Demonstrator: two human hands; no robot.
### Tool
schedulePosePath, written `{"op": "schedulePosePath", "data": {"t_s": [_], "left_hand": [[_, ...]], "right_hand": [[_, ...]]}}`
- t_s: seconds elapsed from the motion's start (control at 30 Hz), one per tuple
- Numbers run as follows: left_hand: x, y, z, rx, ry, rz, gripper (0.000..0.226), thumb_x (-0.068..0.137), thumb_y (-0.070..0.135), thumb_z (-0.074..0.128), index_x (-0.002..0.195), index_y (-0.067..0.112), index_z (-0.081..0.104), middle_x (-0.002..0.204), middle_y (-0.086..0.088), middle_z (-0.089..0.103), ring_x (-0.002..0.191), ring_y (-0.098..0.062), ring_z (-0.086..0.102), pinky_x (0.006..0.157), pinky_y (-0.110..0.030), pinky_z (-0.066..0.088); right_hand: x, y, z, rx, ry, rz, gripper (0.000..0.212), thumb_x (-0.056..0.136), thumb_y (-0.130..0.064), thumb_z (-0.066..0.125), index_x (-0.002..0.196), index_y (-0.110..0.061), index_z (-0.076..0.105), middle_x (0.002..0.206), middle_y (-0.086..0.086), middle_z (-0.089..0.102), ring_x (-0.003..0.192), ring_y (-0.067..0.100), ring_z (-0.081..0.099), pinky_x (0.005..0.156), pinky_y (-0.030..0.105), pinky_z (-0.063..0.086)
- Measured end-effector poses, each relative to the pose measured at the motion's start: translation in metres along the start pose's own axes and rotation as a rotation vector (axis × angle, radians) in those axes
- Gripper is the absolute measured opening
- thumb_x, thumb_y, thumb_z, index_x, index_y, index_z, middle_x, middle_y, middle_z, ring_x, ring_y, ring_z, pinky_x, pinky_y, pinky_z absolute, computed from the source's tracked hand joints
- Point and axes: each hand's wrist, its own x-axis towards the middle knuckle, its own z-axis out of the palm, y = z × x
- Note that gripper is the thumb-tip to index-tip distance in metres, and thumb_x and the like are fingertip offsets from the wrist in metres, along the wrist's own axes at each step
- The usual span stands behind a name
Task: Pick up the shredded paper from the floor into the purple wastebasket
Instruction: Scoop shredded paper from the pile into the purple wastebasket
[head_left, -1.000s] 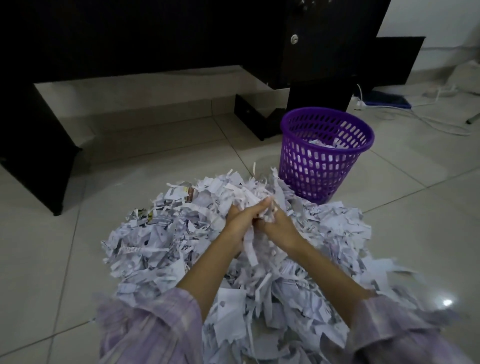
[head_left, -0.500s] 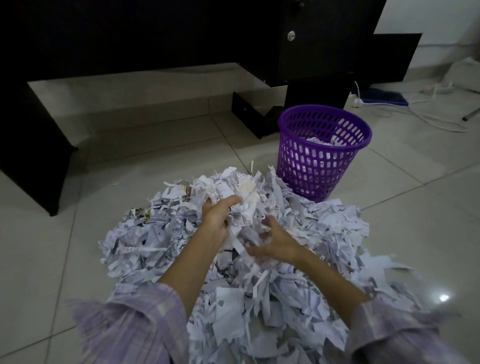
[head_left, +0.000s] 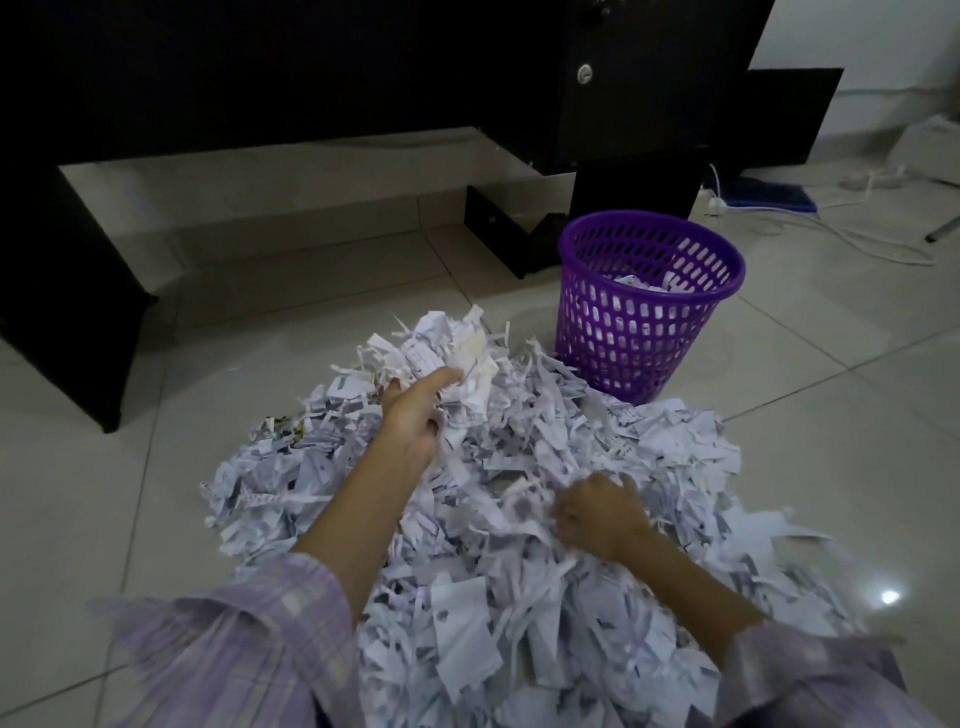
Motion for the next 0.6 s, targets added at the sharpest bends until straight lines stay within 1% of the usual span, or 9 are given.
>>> {"op": "schedulePosePath", "data": {"t_s": [0.1, 0.17, 0.23, 0.3, 0.33, 0.4, 0.47, 0.5, 0.6], "left_hand": [[-0.002, -0.007, 0.003, 0.034, -0.013, -0.007, 0.087, 0.080, 0.003, 0.071, 0.149, 0.012, 0.018, 0.137, -0.011, 0.043, 0.039, -0.002, 0.051, 0.033, -0.010, 0.034], [-0.001, -0.012, 0.005, 0.034, -0.014, -0.003, 0.086, 0.079, 0.003, 0.072, 0.148, 0.011, 0.021, 0.125, -0.010, 0.051, 0.023, 0.003, 0.041, 0.031, -0.011, 0.032], [-0.002, -0.015, 0.008, 0.039, -0.016, -0.019, 0.084, 0.078, 0.003, 0.072, 0.147, 0.010, 0.024, 0.097, 0.000, 0.054, 0.021, 0.003, 0.038, 0.032, -0.012, 0.033], [0.002, -0.017, 0.008, 0.057, -0.001, -0.032, 0.085, 0.077, 0.003, 0.073, 0.146, 0.011, 0.025, 0.087, 0.002, 0.051, 0.021, 0.001, 0.038, 0.032, -0.014, 0.032], [0.002, -0.016, 0.007, 0.069, 0.005, -0.029, 0.085, 0.077, 0.004, 0.074, 0.146, 0.010, 0.025, 0.092, 0.000, 0.054, 0.023, 0.000, 0.039, 0.031, -0.015, 0.030], [0.010, -0.016, 0.002, 0.083, 0.036, -0.006, 0.084, 0.075, 0.005, 0.076, 0.144, 0.008, 0.029, 0.115, -0.008, 0.059, 0.037, -0.007, 0.050, 0.030, -0.014, 0.029], [0.017, -0.017, -0.004, 0.095, 0.061, -0.018, 0.080, 0.073, 0.007, 0.077, 0.139, 0.006, 0.033, 0.125, -0.010, 0.056, 0.063, -0.019, 0.059, 0.035, -0.016, 0.039], [0.019, -0.018, -0.007, 0.095, 0.044, -0.048, 0.080, 0.071, 0.008, 0.079, 0.138, 0.006, 0.035, 0.123, -0.012, 0.056, 0.069, -0.025, 0.061, 0.040, -0.022, 0.045], [0.016, -0.030, -0.007, 0.110, -0.076, -0.196, 0.079, 0.065, 0.012, 0.081, 0.136, 0.005, 0.046, 0.107, -0.015, 0.064, 0.060, -0.025, 0.066, 0.047, -0.030, 0.051]], "right_hand": [[0.002, -0.012, -0.018, 0.588, 0.158, -0.038, 0.037, 0.092, -0.041, 0.040, 0.105, -0.028, 0.072, 0.121, -0.004, 0.064, 0.115, 0.016, 0.054, 0.101, 0.037, 0.038], [-0.004, -0.028, -0.034, 0.999, -0.002, -0.147, 0.027, 0.095, -0.041, 0.052, 0.112, -0.029, 0.069, 0.119, -0.011, 0.063, 0.110, 0.006, 0.056, 0.097, 0.029, 0.042], [-0.008, -0.042, -0.041, 1.044, -0.158, -0.254, 0.026, 0.087, -0.041, 0.065, 0.110, -0.029, 0.068, 0.102, -0.017, 0.063, 0.095, -0.001, 0.059, 0.084, 0.019, 0.043], [-0.005, -0.050, -0.037, 0.866, -0.172, -0.313, 0.015, 0.081, -0.039, 0.074, 0.078, -0.028, 0.064, 0.073, -0.007, 0.054, 0.068, 0.009, 0.051, 0.068, 0.022, 0.038], [-0.002, -0.050, -0.032, 0.827, -0.153, -0.323, 0.025, 0.081, -0.037, 0.074, 0.066, -0.025, 0.059, 0.066, -0.003, 0.049, 0.062, 0.012, 0.046, 0.063, 0.025, 0.036], [0.002, -0.044, -0.033, 0.940, -0.121, -0.206, 0.022, 0.086, -0.029, 0.070, 0.066, -0.021, 0.064, 0.062, 0.000, 0.055, 0.057, 0.013, 0.049, 0.056, 0.025, 0.040], [0.006, -0.033, -0.037, 1.170, -0.041, -0.029, 0.010, 0.090, -0.016, 0.066, 0.084, -0.008, 0.069, 0.074, 0.004, 0.066, 0.059, 0.013, 0.058, 0.054, 0.022, 0.047], [0.009, -0.028, -0.040, 1.294, -0.006, 0.065, 0.009, 0.090, -0.010, 0.064, 0.094, -0.002, 0.068, 0.080, 0.008, 0.069, 0.061, 0.014, 0.061, 0.056, 0.023, 0.050], [0.016, -0.025, -0.049, 1.617, 0.055, 0.249, 0.016, 0.089, 0.005, 0.059, 0.104, 0.001, 0.065, 0.096, 0.018, 0.070, 0.076, 0.022, 0.069, 0.074, 0.029, 0.057]]}}
